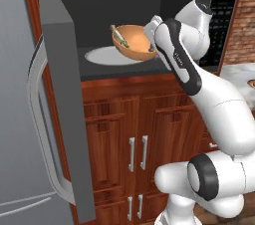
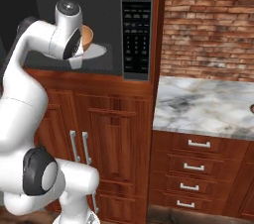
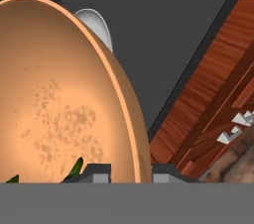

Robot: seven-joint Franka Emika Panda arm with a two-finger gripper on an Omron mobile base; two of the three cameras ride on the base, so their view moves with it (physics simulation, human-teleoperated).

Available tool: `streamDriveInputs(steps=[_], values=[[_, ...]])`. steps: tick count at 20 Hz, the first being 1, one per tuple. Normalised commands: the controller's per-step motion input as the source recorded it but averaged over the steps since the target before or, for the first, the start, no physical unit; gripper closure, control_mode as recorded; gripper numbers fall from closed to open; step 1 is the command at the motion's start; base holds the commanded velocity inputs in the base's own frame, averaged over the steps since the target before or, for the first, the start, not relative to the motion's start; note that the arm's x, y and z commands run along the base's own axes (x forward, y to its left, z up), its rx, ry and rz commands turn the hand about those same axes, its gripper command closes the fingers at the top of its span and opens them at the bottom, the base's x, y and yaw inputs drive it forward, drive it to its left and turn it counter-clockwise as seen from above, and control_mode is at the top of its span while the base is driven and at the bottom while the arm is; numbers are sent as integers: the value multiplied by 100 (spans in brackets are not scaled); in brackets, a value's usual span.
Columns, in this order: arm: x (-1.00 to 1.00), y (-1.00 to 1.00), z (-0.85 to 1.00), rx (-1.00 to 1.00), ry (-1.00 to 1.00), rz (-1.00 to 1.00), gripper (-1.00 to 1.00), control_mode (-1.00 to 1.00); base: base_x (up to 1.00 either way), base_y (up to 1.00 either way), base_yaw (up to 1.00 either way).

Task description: Remove the tangerine from the bowl and place it on the small plate. Then place the bowl with only the fish in the microwave, close the door, and press the start button to microwave the fish.

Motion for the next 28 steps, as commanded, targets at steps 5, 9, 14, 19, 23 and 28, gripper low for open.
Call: streamDriveInputs(steps=[5,9,14,19,23,28], values=[[5,25,-44,-1,0,0,100,-100,0,0,0],[11,2,-19,0,0,0,100,-100,0,0,0],[42,0,0,0,0,0,100,-100,0,0,0],[52,6,0,0,2,0,100,-100,0,0,0],[49,20,-13,0,6,0,100,-100,0,0,0],[32,15,-11,0,5,0,-100,-100,0,0,0]])
